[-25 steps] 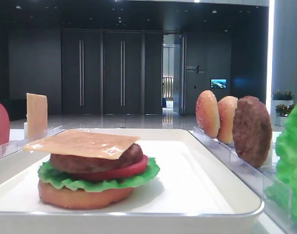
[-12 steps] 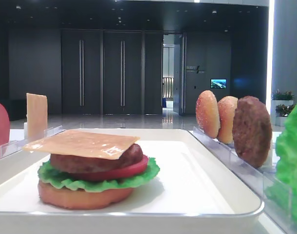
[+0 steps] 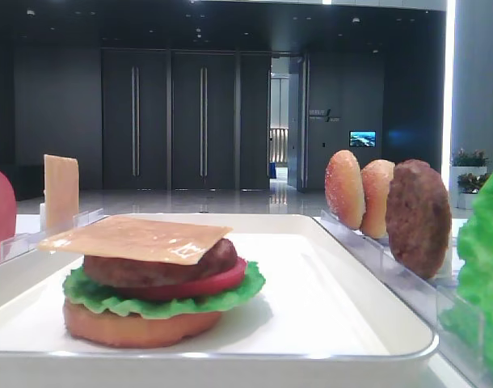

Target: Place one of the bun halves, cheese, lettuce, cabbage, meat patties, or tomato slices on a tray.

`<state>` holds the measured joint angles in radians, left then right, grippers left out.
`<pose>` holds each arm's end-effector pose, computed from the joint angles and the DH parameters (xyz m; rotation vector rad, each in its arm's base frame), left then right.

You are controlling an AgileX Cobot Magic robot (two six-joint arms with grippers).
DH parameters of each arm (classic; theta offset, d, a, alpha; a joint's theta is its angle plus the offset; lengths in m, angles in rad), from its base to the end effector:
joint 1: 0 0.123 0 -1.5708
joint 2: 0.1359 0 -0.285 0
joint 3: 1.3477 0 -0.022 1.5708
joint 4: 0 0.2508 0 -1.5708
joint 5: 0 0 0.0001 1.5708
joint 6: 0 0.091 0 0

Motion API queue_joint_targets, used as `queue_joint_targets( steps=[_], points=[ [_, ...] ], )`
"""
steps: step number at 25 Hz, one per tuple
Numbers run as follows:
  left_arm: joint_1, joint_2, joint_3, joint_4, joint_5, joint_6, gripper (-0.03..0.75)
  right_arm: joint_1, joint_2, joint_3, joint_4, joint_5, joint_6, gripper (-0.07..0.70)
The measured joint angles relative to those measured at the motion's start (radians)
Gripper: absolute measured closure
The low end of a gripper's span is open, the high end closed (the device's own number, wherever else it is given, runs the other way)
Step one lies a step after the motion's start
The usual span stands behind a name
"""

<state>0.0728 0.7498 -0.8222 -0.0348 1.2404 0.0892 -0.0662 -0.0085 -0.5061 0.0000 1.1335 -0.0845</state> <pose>0.1064 0.0048 0.3250 0.0177 2.6504 0.0064 -0.0100 0.0007 0.2731 -0.0192 2.1037 -0.0906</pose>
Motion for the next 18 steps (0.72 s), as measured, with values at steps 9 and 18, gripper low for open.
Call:
queue_joint_targets(
  steps=[9,18],
  points=[
    [0.0,-0.282,0.155,-0.002,0.001,0.007,0.177,0.0,0.0,0.0,0.0,0.0,0.0,0.146],
    [0.0,-0.491,0.272,-0.014,-0.054,0.008,0.179,0.0,0.0,0.0,0.0,0.0,0.0,0.146]
  ],
)
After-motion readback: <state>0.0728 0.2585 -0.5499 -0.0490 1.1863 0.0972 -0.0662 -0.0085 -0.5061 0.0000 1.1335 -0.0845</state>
